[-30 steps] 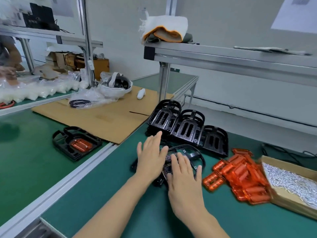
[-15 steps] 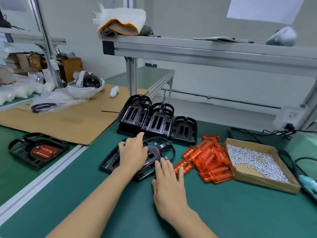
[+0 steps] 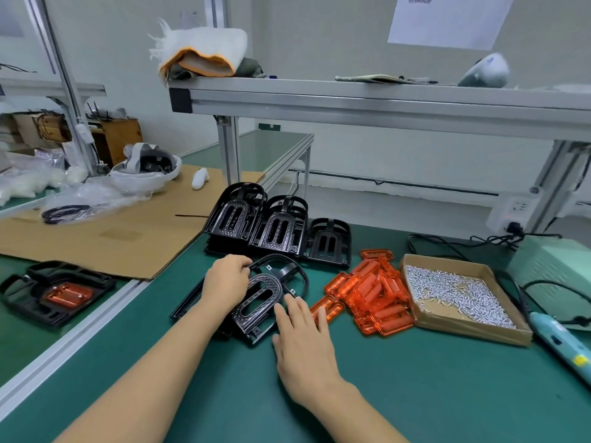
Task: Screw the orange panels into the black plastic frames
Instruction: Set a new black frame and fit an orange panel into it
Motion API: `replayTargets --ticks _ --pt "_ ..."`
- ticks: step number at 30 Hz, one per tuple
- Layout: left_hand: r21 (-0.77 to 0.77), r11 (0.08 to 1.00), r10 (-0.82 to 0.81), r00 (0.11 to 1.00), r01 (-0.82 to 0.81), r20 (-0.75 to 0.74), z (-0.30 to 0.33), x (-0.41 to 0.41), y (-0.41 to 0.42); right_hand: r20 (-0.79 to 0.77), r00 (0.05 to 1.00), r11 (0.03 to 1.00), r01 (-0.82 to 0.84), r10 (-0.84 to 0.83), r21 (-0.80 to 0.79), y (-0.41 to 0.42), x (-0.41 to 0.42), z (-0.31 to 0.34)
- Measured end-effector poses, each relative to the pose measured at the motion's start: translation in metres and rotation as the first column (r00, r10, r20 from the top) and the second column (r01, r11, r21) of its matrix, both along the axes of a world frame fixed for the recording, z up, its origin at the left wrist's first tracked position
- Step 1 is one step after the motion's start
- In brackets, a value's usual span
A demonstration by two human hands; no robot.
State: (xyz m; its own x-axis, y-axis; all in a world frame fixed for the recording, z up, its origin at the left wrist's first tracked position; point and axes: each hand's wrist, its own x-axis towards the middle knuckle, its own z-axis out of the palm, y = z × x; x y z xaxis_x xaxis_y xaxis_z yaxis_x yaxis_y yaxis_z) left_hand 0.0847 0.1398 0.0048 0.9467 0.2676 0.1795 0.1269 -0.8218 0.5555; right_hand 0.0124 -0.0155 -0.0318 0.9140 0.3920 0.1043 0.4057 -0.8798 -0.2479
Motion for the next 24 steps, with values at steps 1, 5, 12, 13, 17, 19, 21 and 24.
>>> replayTargets --ticks 1,5,12,13,17,19,21,24 --pt "0.001 1.0 0.006 1.0 -0.006 0.024 0.001 -0.002 -0.001 0.02 1.0 1.0 0.002 -0.003 0.021 -0.002 -0.001 0.002" --pt "-0.115 0.992 0.073 0.977 -0.05 0.201 0.01 -0.01 -0.006 0.12 0.992 0.979 0.013 -0.038 0.204 -0.016 -0.002 0.011" --pt "-0.735 0.676 0.092 0.983 0.055 0.158 0.014 -0.03 -0.066 -0.064 0.995 0.703 0.103 -0.082 0.704 -0.055 -0.009 0.036" --pt "-0.818 0.572 0.072 0.989 0.065 0.129 0.013 -0.034 -0.079 -0.11 0.991 0.636 0.134 -0.077 0.76 -0.063 -0.011 0.039" --pt "-0.978 0.201 -0.059 0.998 0.048 0.037 0.008 -0.048 -0.125 -0.252 0.967 0.439 0.241 -0.034 0.866 -0.091 -0.02 0.046" --pt "-0.998 0.062 -0.106 0.994 0.026 0.019 0.007 -0.054 -0.148 -0.301 0.953 0.377 0.267 0.031 0.887 -0.103 -0.026 0.045" --pt "-0.999 -0.044 -0.156 0.988 -0.011 -0.004 0.007 -0.058 -0.169 -0.342 0.935 0.345 0.293 0.091 0.892 -0.112 -0.031 0.042" --pt "-0.996 -0.058 -0.247 0.968 -0.064 -0.047 0.01 -0.067 -0.192 -0.335 0.938 0.289 0.297 0.09 0.91 -0.125 -0.037 0.039"
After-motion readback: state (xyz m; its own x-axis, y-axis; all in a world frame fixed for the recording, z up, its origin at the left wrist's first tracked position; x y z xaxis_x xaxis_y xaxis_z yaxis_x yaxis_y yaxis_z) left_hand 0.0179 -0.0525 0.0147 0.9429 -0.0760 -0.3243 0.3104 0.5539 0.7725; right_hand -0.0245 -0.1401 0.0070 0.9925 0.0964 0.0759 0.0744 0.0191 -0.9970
